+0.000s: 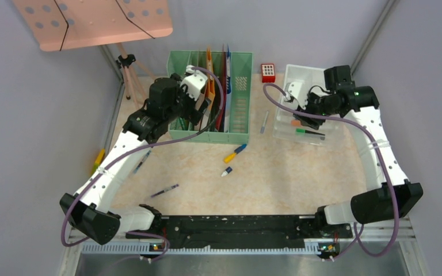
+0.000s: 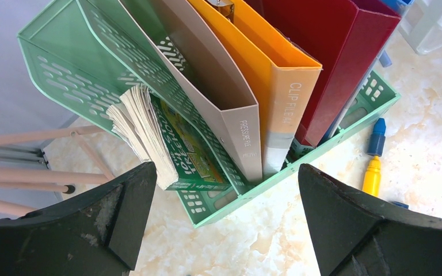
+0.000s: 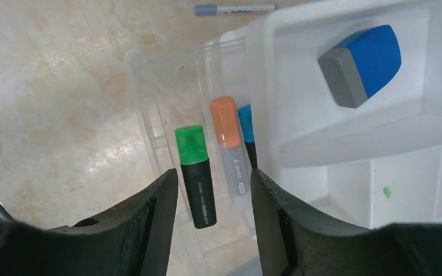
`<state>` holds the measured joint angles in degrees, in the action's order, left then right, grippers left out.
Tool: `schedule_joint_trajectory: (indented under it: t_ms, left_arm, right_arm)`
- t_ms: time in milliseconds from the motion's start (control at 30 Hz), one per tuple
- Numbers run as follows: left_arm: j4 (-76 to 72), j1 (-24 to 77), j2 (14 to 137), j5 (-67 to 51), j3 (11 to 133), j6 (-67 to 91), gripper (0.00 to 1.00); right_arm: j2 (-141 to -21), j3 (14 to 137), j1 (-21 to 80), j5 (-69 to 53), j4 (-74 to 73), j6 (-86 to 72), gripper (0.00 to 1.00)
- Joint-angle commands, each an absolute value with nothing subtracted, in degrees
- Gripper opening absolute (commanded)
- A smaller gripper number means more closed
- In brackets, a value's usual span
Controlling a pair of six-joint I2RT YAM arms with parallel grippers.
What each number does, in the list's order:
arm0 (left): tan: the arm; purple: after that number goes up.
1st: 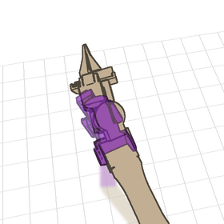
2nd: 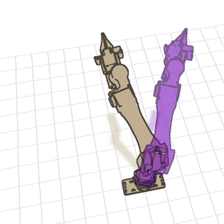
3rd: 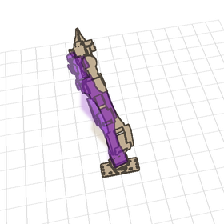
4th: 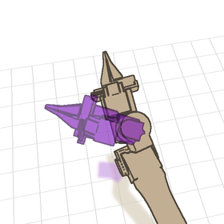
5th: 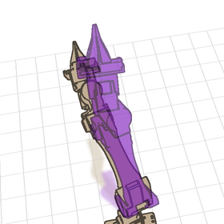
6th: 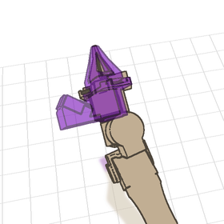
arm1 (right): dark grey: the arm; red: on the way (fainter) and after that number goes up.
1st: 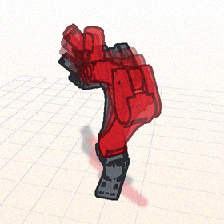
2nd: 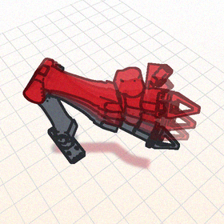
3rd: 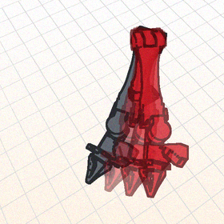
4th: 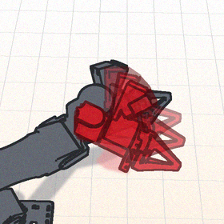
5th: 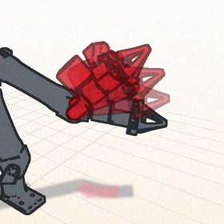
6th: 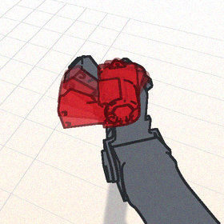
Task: Organize the desk
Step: Place the stationery in the drawer, then close the drawer in the storage box.
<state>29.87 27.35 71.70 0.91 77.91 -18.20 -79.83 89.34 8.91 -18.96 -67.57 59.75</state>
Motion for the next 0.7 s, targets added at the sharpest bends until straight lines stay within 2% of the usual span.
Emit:
schedule_joint_trajectory:
  t_ms: [0,200,400,667]
  left_arm:
    - [28.41,27.00,69.90,0.53,80.56,-18.42,0.99]
    - [28.13,26.91,69.89,0.26,80.50,-17.83,0.99]
    - [27.82,26.99,70.10,0.29,80.32,-17.77,0.99]
    - [27.76,26.91,69.94,0.26,79.72,-17.83,0.99]
  right_arm:
    - [-75.43,92.40,9.71,-27.33,-70.84,55.04,0.49]
    - [-69.87,84.91,9.72,-34.45,-72.62,51.85,0.47]
    - [-64.23,72.47,9.72,-37.40,-69.81,53.22,0.45]
    - [-64.75,66.14,9.70,-34.95,-64.07,50.15,0.42]
